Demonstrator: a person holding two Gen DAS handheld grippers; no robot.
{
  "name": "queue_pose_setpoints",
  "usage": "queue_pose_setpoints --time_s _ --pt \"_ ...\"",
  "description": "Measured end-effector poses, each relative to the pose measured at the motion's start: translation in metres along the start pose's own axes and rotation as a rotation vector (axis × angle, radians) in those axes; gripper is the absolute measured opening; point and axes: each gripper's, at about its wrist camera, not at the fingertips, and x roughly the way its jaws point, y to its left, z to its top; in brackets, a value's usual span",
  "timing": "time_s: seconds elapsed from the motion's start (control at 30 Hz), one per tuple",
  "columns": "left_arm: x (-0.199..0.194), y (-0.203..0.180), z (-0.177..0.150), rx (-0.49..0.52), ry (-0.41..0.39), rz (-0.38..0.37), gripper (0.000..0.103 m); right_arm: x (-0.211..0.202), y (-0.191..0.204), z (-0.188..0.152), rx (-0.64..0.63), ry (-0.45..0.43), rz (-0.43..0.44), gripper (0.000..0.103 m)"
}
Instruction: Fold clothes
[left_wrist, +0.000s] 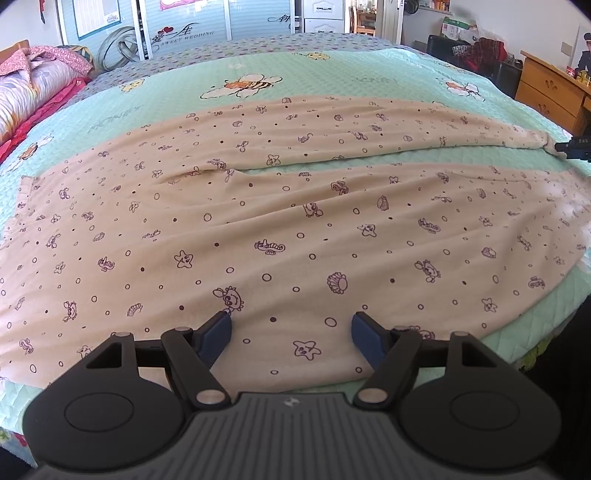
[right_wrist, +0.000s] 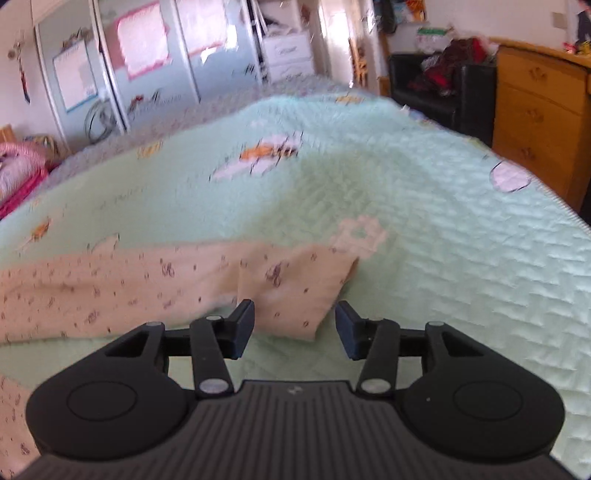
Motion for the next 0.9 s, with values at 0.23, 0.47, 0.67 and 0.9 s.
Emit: queue_pose_setpoints --time_s 0.23,0.47,0.67,0.9 --pt "0.001 -0.001 0.000 0.004 0.000 0.001 0.075 -0.014 -0.031 0.012 0.255 -0.049 0.096 0.005" --pt "0.000 -0.001 -0.001 -0.005 -0.006 0.004 0.075 -0.028 -0.059 0.043 0.421 -0.035 0.083 0.005" --pt "0.000 0.000 -0.002 -0.003 -0.005 -0.004 0.075 -0.021 -0.066 0.000 0.542 0.013 0.082 0.024" --pt "0.000 -0.001 -0.003 -0.005 -0.009 0.002 0.076 -0.037 -0.053 -0.034 0.623 -0.044 0.141 0.035"
